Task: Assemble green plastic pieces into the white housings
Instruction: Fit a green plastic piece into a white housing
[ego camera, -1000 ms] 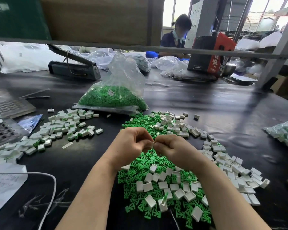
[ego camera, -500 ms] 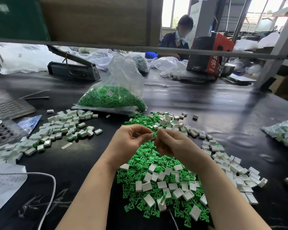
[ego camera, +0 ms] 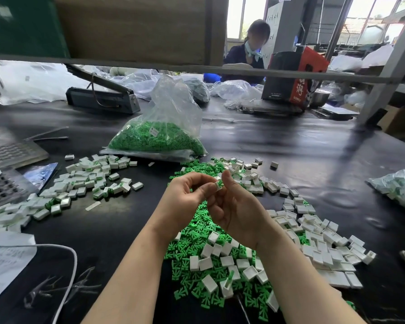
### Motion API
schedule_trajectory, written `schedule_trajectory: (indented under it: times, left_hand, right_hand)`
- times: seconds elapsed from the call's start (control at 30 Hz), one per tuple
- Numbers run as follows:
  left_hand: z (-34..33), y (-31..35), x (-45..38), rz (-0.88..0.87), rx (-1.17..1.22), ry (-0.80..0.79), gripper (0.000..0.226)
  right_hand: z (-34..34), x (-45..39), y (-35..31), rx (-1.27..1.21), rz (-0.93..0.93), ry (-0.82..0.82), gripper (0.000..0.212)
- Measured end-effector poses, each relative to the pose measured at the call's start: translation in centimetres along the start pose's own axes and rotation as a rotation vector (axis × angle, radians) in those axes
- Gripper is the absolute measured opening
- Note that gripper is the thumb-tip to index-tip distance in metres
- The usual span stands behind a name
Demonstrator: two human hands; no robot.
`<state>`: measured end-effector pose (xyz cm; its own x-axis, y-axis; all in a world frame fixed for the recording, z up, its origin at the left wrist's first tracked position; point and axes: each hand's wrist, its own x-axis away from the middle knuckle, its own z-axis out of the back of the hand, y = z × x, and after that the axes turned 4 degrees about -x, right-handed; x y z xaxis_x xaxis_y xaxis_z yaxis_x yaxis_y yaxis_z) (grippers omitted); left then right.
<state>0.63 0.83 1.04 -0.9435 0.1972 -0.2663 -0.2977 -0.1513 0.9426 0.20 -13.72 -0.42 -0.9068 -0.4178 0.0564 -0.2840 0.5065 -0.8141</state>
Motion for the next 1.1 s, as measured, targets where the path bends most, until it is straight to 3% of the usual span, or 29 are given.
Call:
schedule_trajectory:
  times: [0.33,1.1]
  left_hand:
    - [-0.06,-0.22,-0.15,0.014,0.075,-0.019,0.01]
    - [0.12,-0.34,-0.22,0.02,0.023,-0.074,0.012]
  right_hand:
    - [-0.25,0.04,0.14,-0.087,0.027,-0.029,0.041]
    - [-0.62,0.12,0.22,0.044,0.047,0.037,0.042]
